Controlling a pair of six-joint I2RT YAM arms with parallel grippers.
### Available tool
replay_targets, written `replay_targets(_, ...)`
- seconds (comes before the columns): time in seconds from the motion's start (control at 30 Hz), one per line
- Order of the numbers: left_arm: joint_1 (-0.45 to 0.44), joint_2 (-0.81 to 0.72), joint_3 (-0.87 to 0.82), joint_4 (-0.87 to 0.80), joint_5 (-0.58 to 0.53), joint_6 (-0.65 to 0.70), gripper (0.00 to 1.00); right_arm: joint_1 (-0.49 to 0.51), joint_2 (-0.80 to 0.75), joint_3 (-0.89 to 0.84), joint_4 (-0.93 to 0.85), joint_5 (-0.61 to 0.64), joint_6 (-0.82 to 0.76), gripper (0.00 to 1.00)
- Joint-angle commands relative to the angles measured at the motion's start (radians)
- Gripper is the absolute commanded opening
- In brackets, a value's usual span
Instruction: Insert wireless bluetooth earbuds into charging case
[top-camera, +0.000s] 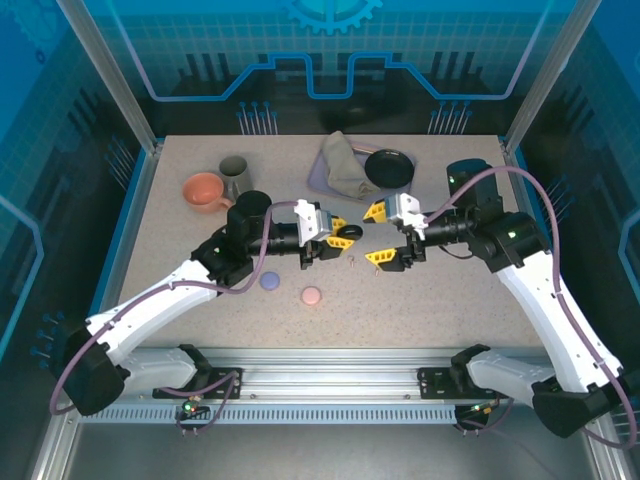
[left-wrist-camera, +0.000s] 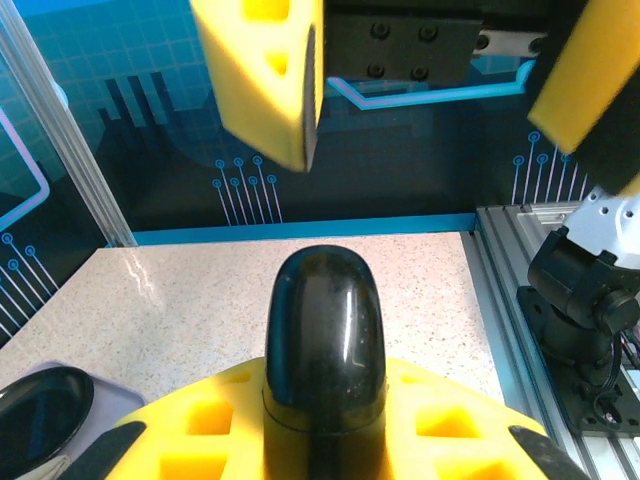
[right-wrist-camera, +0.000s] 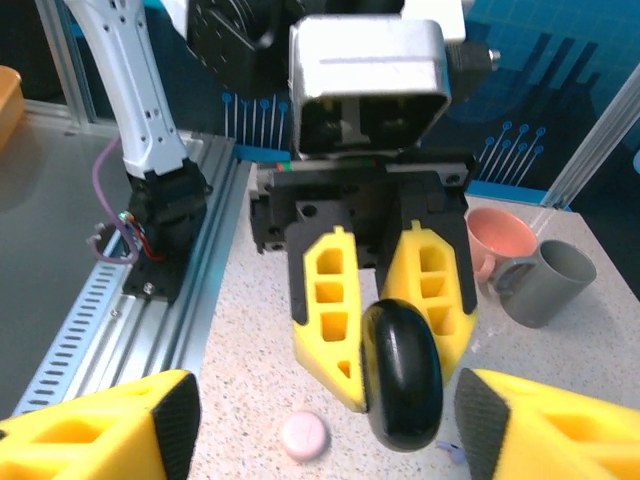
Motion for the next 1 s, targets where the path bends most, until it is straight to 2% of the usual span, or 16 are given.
replay_targets(0.0,0.003,-0.024,0.022,-0.018,0.034,0.041,0.0,0.028,0.033,0.046,-0.028,0.058,-0.049,0.65)
replay_targets(0.33,0.002,-0.027,0.013,-0.014,0.039,0.044,0.0,0.069,0.082,0.05,-0.001,0.095,-0.019,0.59)
replay_targets(0.53,0.002,-0.028,0.008,-0.006,0.038,0.041,0.0,0.076,0.101,0.058,-0.001,0.094,-0.005,0.49)
replay_targets(0.73,0.002,-0.028,0.003,-0.001,0.038,0.038,0.0,0.078,0.111,0.063,-0.011,0.095,-0.012,0.45)
replay_targets(0.97,0.001,-0.032,0.003,-0.001,0.036,0.041,0.0,0.077,0.116,0.071,-0.026,0.092,-0.018,0.35)
